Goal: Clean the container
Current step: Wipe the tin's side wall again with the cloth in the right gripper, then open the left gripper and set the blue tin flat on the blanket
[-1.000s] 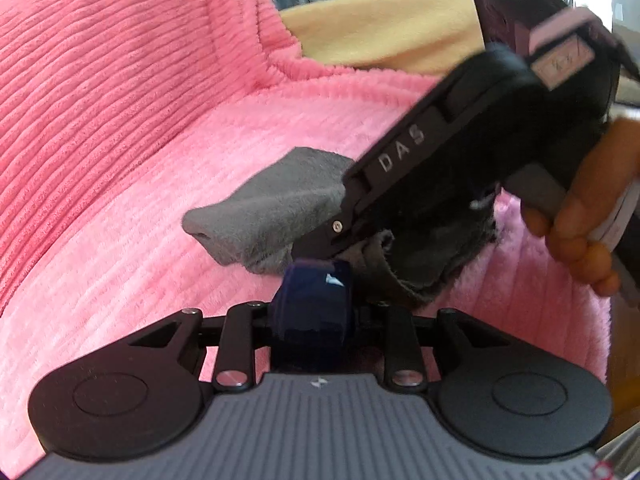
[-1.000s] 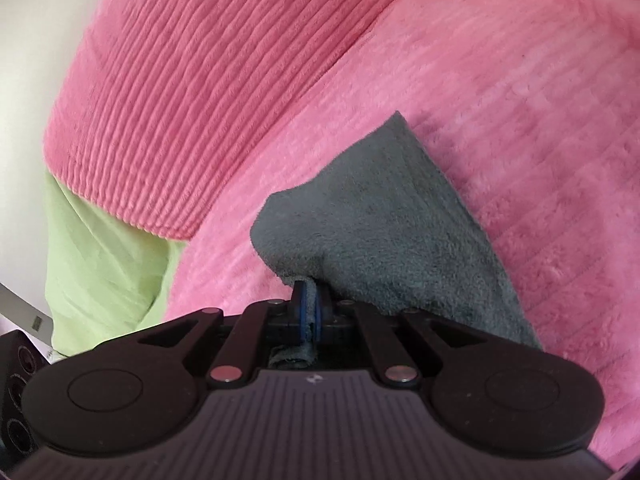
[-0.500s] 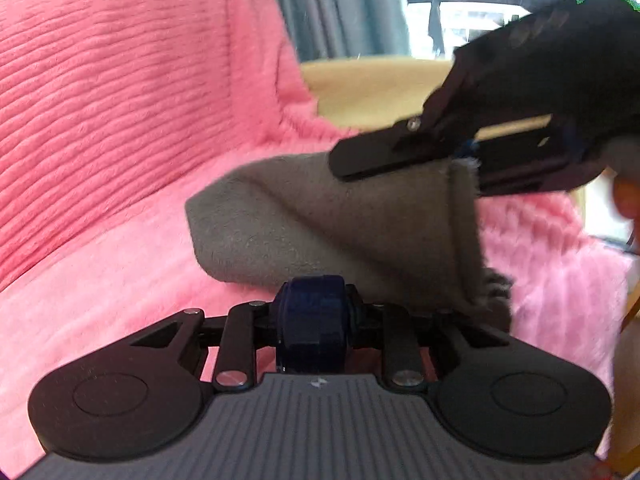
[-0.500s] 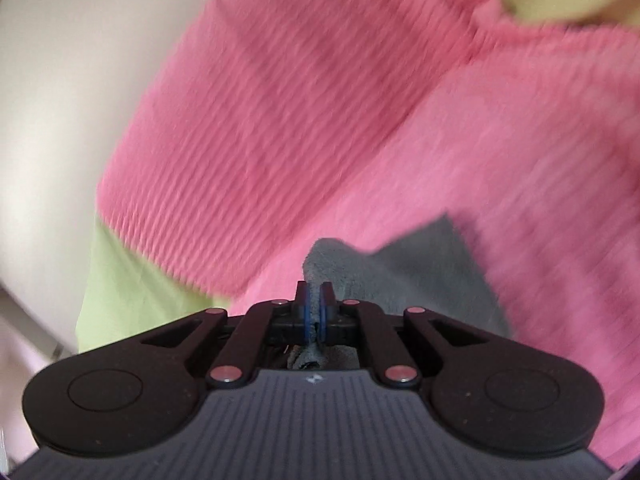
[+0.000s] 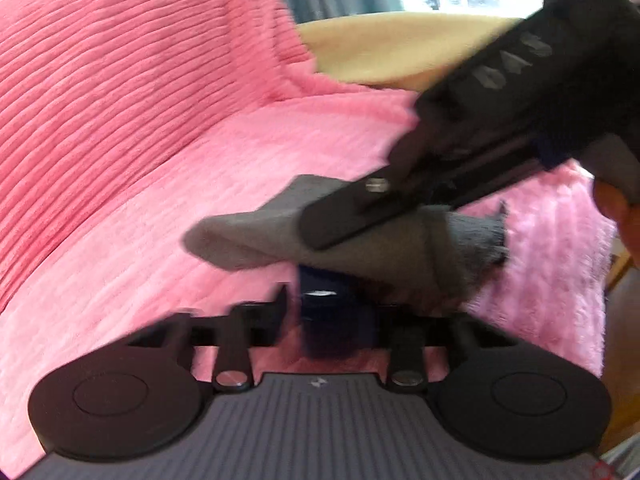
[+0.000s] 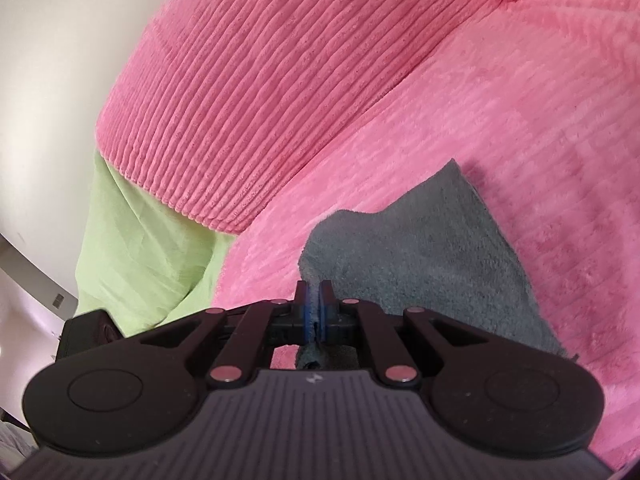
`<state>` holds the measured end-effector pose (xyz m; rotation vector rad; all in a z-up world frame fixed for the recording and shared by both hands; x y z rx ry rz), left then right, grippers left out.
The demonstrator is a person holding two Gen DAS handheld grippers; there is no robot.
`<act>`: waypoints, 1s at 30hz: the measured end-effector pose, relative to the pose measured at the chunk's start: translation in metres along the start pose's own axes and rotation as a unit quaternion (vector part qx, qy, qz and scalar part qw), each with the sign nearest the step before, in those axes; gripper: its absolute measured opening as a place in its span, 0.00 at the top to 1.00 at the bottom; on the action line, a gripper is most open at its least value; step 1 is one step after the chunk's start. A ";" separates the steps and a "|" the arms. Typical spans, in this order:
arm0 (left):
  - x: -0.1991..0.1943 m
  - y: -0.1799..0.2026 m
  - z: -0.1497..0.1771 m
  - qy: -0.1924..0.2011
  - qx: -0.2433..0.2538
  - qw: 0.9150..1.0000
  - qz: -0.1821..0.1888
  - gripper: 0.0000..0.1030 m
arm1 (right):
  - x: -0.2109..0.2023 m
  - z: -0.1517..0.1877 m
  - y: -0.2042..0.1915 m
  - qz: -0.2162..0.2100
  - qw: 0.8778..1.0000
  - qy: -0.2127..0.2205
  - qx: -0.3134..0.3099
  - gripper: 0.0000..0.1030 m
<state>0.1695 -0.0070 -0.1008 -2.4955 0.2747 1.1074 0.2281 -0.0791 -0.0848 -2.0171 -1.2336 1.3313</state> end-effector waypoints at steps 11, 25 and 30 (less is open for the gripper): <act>0.004 -0.001 -0.002 0.002 -0.003 1.000 -0.001 0.72 | 0.007 0.000 0.014 -0.031 0.999 0.012 0.036 0.99; 0.001 0.000 0.001 0.001 0.008 1.000 -0.001 0.72 | 0.019 -0.008 0.054 0.013 0.995 0.045 0.093 0.99; -0.003 0.005 -0.006 0.032 0.035 0.998 -0.035 0.72 | -0.008 -0.015 0.063 0.002 0.985 0.109 0.132 0.98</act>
Point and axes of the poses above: each gripper's, at about its wrist camera, not at the fingertips, and x roughly the way its jaws point, y to its right, z to its underside, the point moved 7 cm from there along x, roughly the way its jaws point, and after that the axes turned 11 degrees about -y, right-handed, at the moved point
